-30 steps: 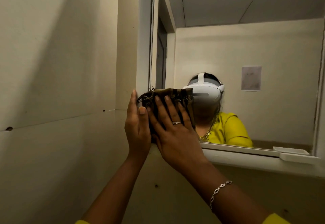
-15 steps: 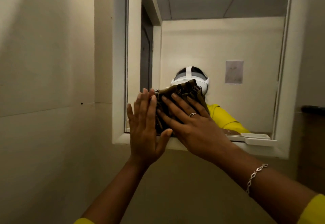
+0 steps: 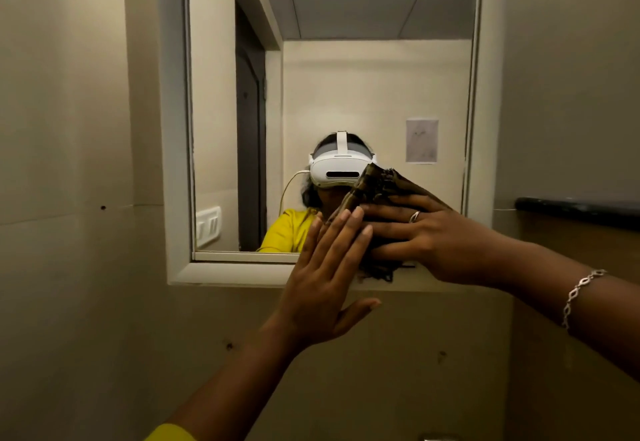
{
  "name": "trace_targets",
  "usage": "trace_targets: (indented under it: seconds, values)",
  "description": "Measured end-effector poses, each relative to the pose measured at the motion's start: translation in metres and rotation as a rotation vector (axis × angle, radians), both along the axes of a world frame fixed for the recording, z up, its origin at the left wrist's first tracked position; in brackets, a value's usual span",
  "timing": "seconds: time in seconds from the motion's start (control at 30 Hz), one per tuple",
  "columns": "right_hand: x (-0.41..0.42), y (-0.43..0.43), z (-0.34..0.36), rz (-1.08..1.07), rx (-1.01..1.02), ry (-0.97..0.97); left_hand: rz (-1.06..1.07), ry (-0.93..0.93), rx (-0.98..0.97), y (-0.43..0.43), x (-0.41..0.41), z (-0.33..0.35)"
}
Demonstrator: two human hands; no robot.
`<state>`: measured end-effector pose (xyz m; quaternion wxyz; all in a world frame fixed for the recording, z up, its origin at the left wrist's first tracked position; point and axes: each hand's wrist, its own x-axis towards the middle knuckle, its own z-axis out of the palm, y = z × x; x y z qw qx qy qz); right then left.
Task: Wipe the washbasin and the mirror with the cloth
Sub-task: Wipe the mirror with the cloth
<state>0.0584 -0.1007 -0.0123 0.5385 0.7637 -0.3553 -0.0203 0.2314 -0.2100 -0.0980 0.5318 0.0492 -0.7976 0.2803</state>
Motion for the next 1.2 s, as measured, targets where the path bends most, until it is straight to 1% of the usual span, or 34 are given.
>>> trace_targets:
  seconds: [0.23, 0.37, 0.53, 0.63, 0.77, 1.0, 1.2]
  values:
    - [-0.031, 0.033, 0.008, -0.087, 0.063, -0.008, -0.048, -0.052, 0.002, 0.009, -0.018, -0.001]
    - [-0.032, 0.037, 0.003, -0.093, 0.011, -0.035, -0.069, -0.054, 0.011, 0.012, -0.026, -0.003]
    - [-0.057, 0.051, -0.022, -0.111, -0.126, -0.157, -0.092, -0.039, 0.024, 0.013, -0.031, -0.005]
    - [-0.059, 0.057, -0.027, -0.148, -0.155, -0.194, -0.08, -0.039, 0.013, 0.015, -0.035, -0.004]
    - [-0.056, 0.063, -0.023, -0.194, -0.163, -0.149, -0.08, -0.065, 0.017, 0.019, -0.043, -0.002]
    - [-0.049, 0.07, -0.014, -0.215, -0.103, -0.036, -0.054, -0.103, -0.009, 0.018, -0.042, 0.0]
    - [-0.053, 0.073, -0.012, -0.243, -0.149, 0.045, -0.053, -0.109, 0.005, 0.016, -0.042, -0.001]
